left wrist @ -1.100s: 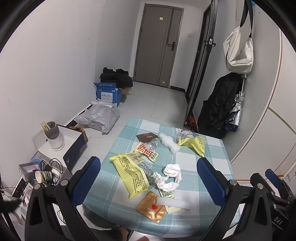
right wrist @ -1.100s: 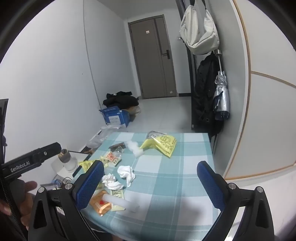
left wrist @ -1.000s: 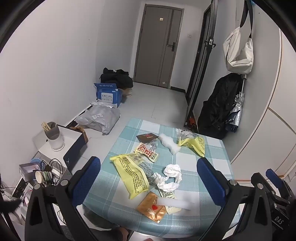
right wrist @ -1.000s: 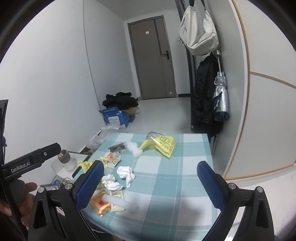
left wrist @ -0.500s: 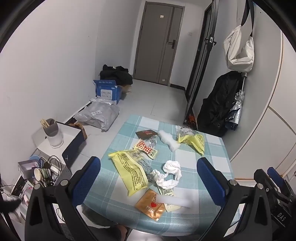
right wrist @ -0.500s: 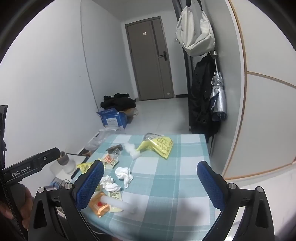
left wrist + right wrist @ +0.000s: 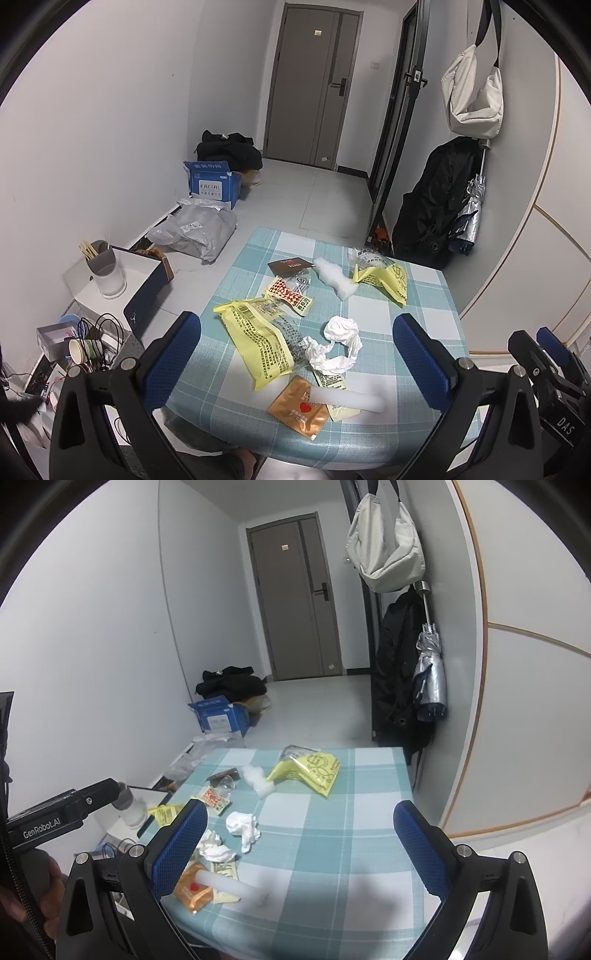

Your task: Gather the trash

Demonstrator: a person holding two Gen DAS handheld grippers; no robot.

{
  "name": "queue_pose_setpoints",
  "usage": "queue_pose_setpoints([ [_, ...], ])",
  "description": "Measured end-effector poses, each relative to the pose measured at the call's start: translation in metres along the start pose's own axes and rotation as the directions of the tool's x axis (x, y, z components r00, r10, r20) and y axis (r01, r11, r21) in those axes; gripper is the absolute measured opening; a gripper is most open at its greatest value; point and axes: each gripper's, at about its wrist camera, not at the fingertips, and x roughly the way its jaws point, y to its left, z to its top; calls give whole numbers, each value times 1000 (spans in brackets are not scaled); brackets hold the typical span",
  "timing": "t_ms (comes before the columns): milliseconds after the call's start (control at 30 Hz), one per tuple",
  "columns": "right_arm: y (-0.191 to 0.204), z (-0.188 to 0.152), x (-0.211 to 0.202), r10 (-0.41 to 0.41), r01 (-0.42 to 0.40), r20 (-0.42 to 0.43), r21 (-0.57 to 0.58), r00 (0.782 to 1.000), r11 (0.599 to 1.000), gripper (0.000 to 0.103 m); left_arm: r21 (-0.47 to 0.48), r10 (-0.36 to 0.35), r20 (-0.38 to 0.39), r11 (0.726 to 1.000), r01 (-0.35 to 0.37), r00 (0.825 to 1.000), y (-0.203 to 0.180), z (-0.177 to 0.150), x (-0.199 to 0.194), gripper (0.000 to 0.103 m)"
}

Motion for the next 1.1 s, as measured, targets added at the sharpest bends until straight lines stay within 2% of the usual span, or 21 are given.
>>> queue_pose_setpoints([
  [600, 0, -2, 0, 7, -7, -1, 5, 1000, 1000, 102, -25, -3, 3, 1000, 3, 1000, 4, 0, -1, 102],
  [767, 0, -2, 1, -13, 13, -2, -6, 1000, 1000, 102, -29, -3, -1, 1000, 3, 1000, 5, 0, -2, 102],
  [967, -2, -3, 8, 48, -46, -44, 30, 998, 998, 102, -22, -10, -5, 1000, 10, 1000, 4, 0, -2, 102],
  [1100, -2, -2, 8, 13, -12, -38, 13, 999, 1000, 102, -25, -18, -22, 1000, 17, 1000, 4, 0, 1, 102],
])
